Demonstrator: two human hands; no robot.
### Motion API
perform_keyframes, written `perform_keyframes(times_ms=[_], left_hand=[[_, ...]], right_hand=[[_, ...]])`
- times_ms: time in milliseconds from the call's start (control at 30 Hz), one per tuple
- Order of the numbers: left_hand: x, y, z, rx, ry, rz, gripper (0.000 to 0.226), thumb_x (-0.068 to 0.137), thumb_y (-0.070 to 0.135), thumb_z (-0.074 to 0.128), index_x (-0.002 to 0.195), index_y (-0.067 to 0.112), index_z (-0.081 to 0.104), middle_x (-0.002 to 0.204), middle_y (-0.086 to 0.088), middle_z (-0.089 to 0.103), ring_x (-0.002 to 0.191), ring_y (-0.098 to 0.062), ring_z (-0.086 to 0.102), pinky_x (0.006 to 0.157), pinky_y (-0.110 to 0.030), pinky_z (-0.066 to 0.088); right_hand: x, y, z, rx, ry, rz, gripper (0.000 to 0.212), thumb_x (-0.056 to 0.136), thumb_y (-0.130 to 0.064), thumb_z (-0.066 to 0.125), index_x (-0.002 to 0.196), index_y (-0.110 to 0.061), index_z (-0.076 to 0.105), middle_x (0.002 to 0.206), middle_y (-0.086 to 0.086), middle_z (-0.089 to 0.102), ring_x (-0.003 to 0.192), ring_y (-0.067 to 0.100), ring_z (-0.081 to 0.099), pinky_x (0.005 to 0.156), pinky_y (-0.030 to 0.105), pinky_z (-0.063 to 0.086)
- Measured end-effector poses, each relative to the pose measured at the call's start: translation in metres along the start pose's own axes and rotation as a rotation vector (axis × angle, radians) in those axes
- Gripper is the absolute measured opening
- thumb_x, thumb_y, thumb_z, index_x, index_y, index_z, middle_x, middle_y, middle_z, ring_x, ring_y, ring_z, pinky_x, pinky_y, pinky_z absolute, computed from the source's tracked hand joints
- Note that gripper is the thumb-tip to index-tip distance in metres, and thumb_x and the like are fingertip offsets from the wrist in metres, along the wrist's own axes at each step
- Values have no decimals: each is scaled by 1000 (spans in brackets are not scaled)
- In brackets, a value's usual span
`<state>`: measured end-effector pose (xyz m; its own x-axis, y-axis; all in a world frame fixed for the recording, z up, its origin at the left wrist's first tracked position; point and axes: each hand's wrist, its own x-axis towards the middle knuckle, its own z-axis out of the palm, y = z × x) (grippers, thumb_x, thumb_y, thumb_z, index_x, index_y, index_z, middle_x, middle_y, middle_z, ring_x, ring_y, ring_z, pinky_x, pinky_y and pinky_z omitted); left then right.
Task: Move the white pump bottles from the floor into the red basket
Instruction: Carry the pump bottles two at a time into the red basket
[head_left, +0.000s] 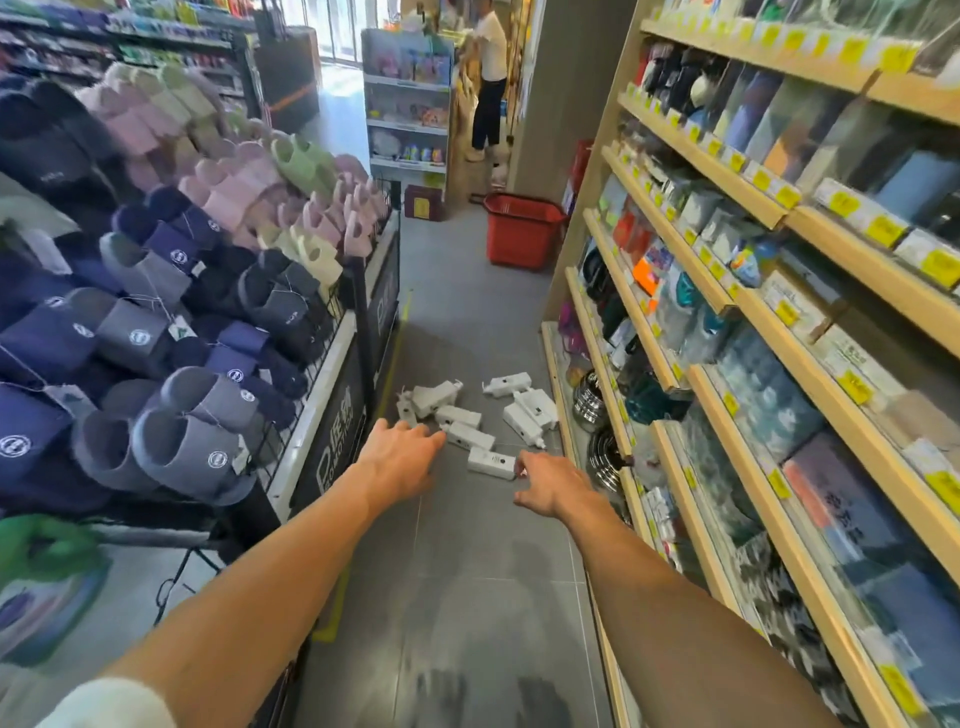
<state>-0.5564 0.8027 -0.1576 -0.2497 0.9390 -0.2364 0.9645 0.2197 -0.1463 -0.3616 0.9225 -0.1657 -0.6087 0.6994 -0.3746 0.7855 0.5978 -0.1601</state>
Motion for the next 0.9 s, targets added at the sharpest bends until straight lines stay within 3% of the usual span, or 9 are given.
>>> perform_keyframes(times_ms=[367,567,900], left_hand=[[93,-41,-10,-40,-7,1,55,94,46,57,144,28,41,141,-2,53,129,-29,50,105,-48,37],[159,-44,-26,-164,-16,-57,47,95,44,56,139,30,46,138,-2,54,130,-29,49,105,-49,39],[256,-54,-35,-168,-59,-78,50,94,47,55,139,30,45,136,-1,55,127,-28,50,103,-49,40]], right_hand=[[97,3,-38,12,-18,4,45,92,-34,72,132,-23,55,128,5,64,117,28,58,99,42,48],[157,38,-61,-6,-19,-11,43,90,-36,70,129,-23,56,131,6,62,120,31,56,97,41,48],[250,76,-100,15,19,-26,43,93,-34,68,132,-24,53,136,3,58,122,27,53,92,41,42]])
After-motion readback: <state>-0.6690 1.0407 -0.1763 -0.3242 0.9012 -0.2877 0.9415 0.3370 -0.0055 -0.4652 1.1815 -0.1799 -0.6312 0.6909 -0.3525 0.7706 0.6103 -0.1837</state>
